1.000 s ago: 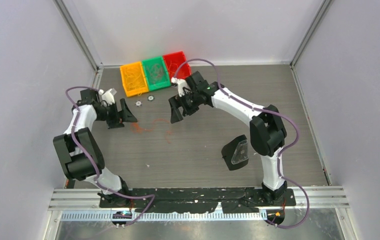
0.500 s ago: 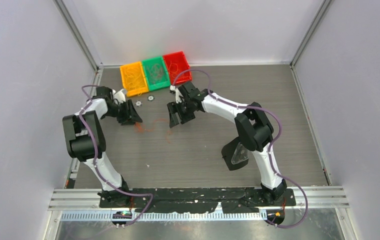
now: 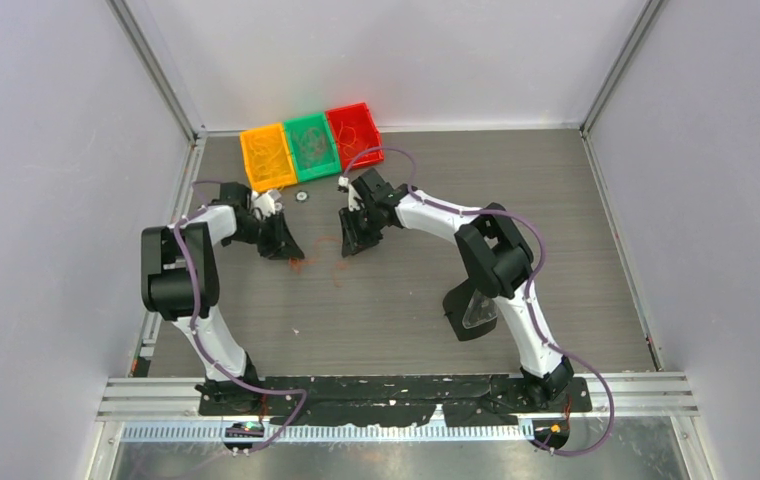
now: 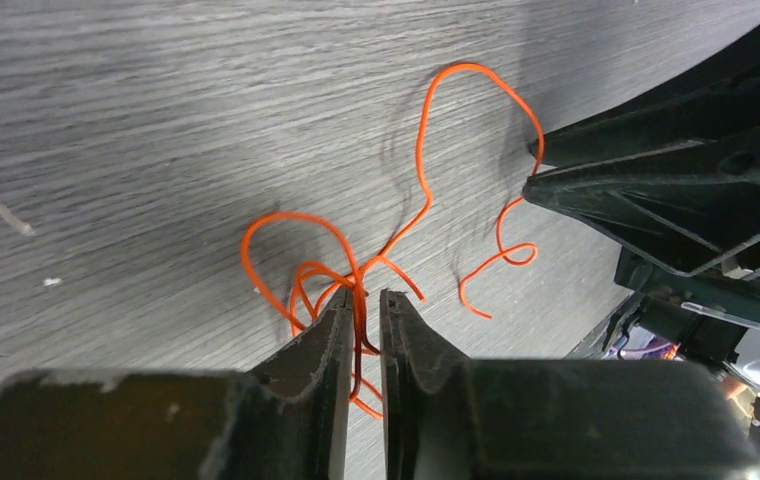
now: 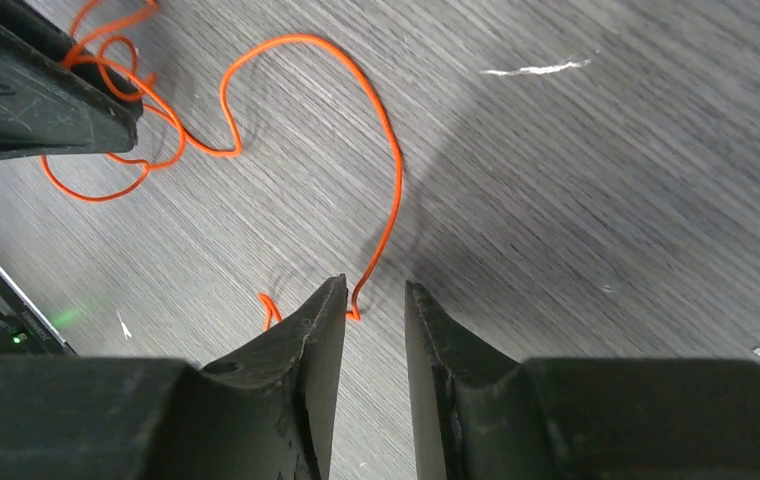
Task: Untangle the cables
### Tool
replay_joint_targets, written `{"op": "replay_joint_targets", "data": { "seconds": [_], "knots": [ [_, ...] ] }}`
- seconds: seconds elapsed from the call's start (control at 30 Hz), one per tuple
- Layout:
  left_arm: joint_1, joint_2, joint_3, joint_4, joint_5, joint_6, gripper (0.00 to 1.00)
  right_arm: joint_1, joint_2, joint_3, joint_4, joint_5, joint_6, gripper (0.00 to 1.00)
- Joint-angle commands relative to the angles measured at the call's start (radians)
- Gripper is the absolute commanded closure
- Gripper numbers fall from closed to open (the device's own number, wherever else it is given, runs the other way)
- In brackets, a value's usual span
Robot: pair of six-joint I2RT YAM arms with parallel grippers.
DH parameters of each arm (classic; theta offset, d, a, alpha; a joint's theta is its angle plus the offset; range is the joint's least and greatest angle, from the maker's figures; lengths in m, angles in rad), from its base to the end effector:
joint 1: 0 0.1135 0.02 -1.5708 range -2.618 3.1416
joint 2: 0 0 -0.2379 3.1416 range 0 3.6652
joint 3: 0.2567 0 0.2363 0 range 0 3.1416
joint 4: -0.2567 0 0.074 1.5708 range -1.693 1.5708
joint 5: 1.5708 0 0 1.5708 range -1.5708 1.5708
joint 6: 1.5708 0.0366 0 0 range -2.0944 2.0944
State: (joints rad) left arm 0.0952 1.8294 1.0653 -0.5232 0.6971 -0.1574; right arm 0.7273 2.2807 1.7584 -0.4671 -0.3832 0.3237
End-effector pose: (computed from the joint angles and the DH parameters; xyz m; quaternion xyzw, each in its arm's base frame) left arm 0.3167 0.0066 0.1307 -0.0693 0.9291 -0.3421 0.1222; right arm 0.3363 0.3176 0.1417 -0.2420 0.9105 0.2990 0.1519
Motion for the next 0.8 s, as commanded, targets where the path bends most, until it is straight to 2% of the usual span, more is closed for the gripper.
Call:
{"op": "replay_joint_targets", "data": {
  "seconds": [0.0, 0.1, 0.2, 0.27, 0.33, 0.4, 0.43, 0.5, 0.63, 0.77],
  "knots": [
    [-0.029, -0.02, 0.016, 0.031, 0.083, -0.031, 0.87, 0.009, 0.037, 0.038, 0.028, 0.012, 0.021, 0.67],
    [-0.072, -0.047, 0.0, 0.035, 0.092, -0.016, 0.94, 0.009, 0.046, 0.051, 0.029, 0.016, 0.017, 0.69],
    [-0.086, -0.05, -0.008, 0.05, 0.11, -0.033, 1.0, 0.011, 0.05, 0.057, 0.032, 0.018, 0.018, 0.58],
    [-0.126, -0.04, -0.012, 0.07, 0.115, -0.055, 1.0, 0.012, 0.053, 0.057, 0.034, 0.011, 0.019, 0.56],
    [-0.14, -0.023, -0.009, 0.081, 0.117, -0.07, 1.0, 0.011, 0.055, 0.051, 0.039, -0.006, 0.019, 0.64],
    [-0.152, -0.014, -0.007, 0.096, 0.134, -0.075, 1.0, 0.011, 0.053, 0.044, 0.042, -0.019, 0.019, 0.76],
    [-0.155, -0.017, -0.011, 0.113, 0.153, -0.08, 1.0, 0.011, 0.051, 0.043, 0.042, -0.024, 0.019, 0.85],
    [-0.156, -0.031, -0.035, 0.162, 0.195, -0.098, 0.94, 0.009, 0.041, 0.043, 0.044, -0.028, 0.017, 0.93],
    [-0.16, -0.035, -0.067, 0.196, 0.205, -0.103, 0.81, -0.002, 0.017, 0.032, 0.084, -0.067, 0.055, 0.95],
    [-0.162, -0.018, -0.077, 0.215, 0.175, -0.116, 0.59, -0.008, -0.008, 0.016, 0.132, -0.12, 0.097, 0.95]
  ]
}}
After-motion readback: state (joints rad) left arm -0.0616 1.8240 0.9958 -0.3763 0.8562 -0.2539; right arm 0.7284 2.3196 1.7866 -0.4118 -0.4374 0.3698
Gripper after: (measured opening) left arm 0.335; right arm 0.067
